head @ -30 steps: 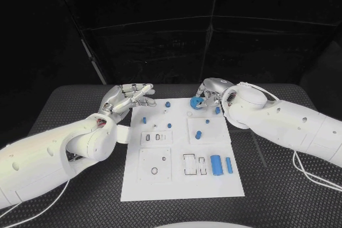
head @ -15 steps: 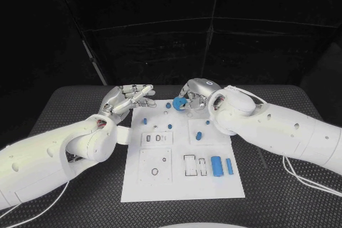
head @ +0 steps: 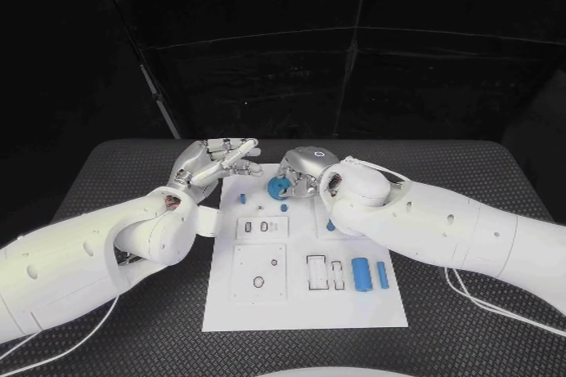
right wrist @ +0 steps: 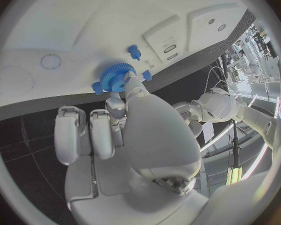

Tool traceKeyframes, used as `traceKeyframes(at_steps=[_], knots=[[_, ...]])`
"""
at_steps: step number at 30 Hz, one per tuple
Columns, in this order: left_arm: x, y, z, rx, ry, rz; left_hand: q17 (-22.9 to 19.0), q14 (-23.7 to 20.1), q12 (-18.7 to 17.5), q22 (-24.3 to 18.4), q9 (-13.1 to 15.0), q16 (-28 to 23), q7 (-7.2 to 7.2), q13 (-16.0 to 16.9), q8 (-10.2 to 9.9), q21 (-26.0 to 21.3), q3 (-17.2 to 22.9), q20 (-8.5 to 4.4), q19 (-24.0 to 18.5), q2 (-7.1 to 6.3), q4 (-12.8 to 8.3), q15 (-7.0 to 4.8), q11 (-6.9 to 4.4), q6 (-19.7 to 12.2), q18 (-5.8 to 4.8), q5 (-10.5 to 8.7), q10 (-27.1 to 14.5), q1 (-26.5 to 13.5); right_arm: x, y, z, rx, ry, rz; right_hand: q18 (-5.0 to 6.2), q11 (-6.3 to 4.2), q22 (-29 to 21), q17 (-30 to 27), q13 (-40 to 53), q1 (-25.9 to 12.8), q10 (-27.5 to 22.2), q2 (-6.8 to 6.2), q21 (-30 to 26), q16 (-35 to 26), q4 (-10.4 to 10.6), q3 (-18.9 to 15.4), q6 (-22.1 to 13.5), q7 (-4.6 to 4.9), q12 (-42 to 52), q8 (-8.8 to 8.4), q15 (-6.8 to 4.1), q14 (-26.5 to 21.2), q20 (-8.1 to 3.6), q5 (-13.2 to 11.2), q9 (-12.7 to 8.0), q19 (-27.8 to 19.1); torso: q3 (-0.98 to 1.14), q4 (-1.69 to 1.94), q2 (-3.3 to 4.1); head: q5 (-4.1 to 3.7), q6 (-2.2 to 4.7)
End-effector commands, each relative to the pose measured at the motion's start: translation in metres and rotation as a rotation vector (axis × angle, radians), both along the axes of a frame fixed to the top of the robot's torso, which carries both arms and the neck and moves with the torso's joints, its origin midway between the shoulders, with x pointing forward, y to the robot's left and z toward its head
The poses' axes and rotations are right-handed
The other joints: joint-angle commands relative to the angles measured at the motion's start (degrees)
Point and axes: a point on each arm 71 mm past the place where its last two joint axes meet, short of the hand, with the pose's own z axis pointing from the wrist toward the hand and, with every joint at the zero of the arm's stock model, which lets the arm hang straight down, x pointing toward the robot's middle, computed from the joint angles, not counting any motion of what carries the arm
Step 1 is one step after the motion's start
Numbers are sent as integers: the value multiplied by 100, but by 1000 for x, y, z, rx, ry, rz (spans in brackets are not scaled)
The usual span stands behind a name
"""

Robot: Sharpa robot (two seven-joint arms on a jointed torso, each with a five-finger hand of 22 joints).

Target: Assemble the parts on the task board

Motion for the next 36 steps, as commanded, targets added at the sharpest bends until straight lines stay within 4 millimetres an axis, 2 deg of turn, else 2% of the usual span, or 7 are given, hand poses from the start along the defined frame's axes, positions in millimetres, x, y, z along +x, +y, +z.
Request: traceKeyframes(at_steps=[1, 13, 18, 32, 36], knots=[[0, -1, 2, -4, -10, -10, 7, 15, -35, 7, -7, -39, 3, -9, -21, 30, 10, 5, 24, 34, -32, 17, 22, 16, 70, -28, -1, 18, 1, 2, -3, -26, -14, -6, -38, -36, 499, -10, 17, -56, 26, 25, 19, 3, -4, 41, 154, -83, -27, -19, -18, 318, 23, 2, 12, 21, 5, -7, 0, 12, -5], [1, -2, 1, -4, -9, -10, 7, 15, -35, 7, -7, -39, 3, -9, -21, 30, 10, 5, 24, 34, -32, 17, 22, 16, 70, -28, -1, 18, 1, 9, -2, -21, -38, -7, -39, -31, 507, 3, 24, -72, 21, 15, 22, 8, -6, 53, 142, -77, -25, -32, -14, 320, 25, 1, 7, 26, 11, -15, -1, 45, -14], [1, -2, 1, -3, -8, -10, 7, 15, -35, 7, -7, -39, 3, -9, -21, 30, 10, 5, 24, 34, -32, 17, 22, 16, 70, -28, -1, 18, 3, 10, -3, -31, -34, -13, -38, 13, 500, 12, 1, -157, -38, -48, 17, 10, -3, 83, 7, -22, -67, -134, 19, 321, 48, -43, -29, 17, 8, -14, -1, 45, -22], [1, -1, 0, -3, -4, -12, 22, 15, -52, 7, -8, -48, 2, -10, -36, 33, 7, 6, 22, 41, -41, 19, 23, 10, 70, -30, -5, 21, 7, 9, -4, -43, -47, -42, -44, 88, 531, 84, -44, -288, -147, -141, 27, 43, -15, 158, -208, 58, -136, -275, 85, 333, 112, -62, -48, 33, 9, -17, -4, 34, -41], [2, -1, 0, -2, -3, -12, 22, 15, -52, 7, -8, -48, 2, -10, -36, 33, 7, 6, 22, 41, -41, 19, 23, 10, 70, -30, -5, 21, 7, 10, -4, -36, -53, -38, -44, 132, 534, 100, -80, -382, -207, -207, 28, 51, -6, 187, -382, 98, -181, -376, 123, 334, 150, -106, -52, 32, 9, -13, -3, 33, -46]])
